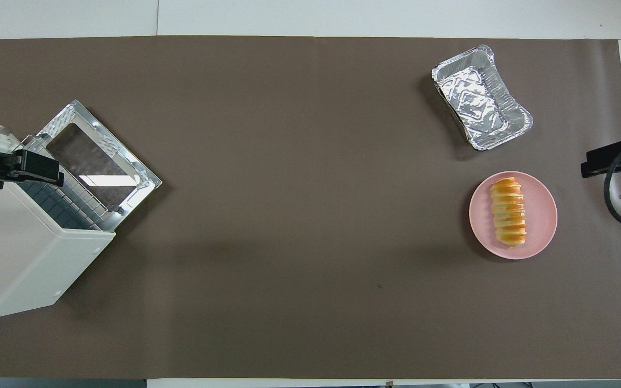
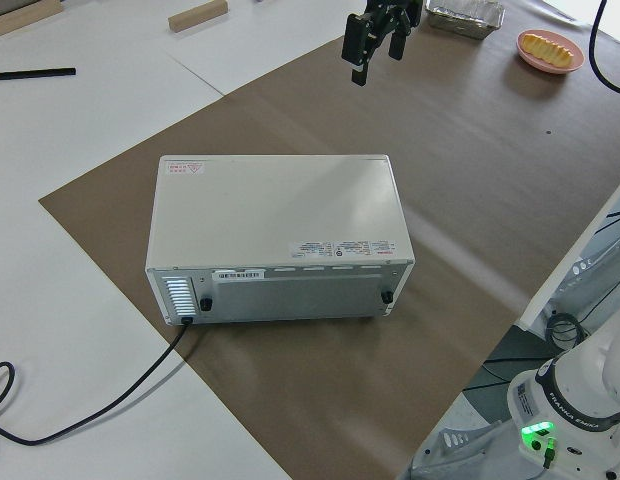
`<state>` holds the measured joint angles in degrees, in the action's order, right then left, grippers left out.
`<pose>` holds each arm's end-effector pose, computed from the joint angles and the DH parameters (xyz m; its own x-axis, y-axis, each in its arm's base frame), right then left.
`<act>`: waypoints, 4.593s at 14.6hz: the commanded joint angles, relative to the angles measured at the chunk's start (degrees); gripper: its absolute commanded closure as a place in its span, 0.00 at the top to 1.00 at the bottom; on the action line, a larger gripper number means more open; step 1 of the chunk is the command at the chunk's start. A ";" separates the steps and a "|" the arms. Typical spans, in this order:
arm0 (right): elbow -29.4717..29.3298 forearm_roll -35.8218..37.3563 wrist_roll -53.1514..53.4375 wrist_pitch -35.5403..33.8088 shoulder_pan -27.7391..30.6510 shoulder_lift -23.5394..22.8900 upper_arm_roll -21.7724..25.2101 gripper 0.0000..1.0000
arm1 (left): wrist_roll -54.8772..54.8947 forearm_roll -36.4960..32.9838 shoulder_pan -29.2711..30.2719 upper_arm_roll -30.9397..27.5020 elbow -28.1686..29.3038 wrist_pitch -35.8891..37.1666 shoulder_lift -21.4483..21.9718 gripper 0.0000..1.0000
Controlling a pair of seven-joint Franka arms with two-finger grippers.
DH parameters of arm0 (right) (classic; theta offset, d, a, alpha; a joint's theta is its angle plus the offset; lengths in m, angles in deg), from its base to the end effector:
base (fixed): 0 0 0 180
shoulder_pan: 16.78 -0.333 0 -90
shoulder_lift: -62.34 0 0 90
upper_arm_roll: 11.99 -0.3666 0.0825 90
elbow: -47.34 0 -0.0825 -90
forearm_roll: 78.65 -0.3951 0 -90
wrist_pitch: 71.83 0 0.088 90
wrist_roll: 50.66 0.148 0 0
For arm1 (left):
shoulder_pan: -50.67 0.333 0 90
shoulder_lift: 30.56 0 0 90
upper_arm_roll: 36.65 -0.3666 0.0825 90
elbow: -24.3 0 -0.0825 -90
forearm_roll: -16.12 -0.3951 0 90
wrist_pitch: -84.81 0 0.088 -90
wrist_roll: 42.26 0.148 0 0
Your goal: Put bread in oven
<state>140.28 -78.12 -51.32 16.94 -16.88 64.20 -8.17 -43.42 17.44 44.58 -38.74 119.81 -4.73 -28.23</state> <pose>0.5478 -0.0376 0.6257 0.9978 -0.0534 -0.0405 -0.0532 -0.9986 0.0066 0.5435 -0.0410 0.6098 0.9967 -0.0497 -0.0640 -0.0483 -0.9986 0.0232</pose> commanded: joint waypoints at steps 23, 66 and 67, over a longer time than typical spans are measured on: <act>31.86 -1.32 1.10 32.60 -1.13 1.13 -0.74 1.00 | -0.33 -0.35 -0.06 -0.19 -0.15 0.24 0.21 1.00; 16.42 -3.43 -15.75 28.41 2.04 -6.77 -0.66 0.42 | -0.33 -0.35 -0.06 -0.19 -0.15 0.24 0.21 1.00; 14.05 -3.43 -18.91 27.87 2.04 -8.44 -0.66 0.45 | -0.33 -0.35 -0.06 -0.19 -0.15 0.24 0.21 1.00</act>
<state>160.09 -81.32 -64.57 45.85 -15.42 60.03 -8.58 -43.42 17.44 44.58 -38.74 119.81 -4.73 -28.23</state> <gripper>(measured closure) 0.577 0.000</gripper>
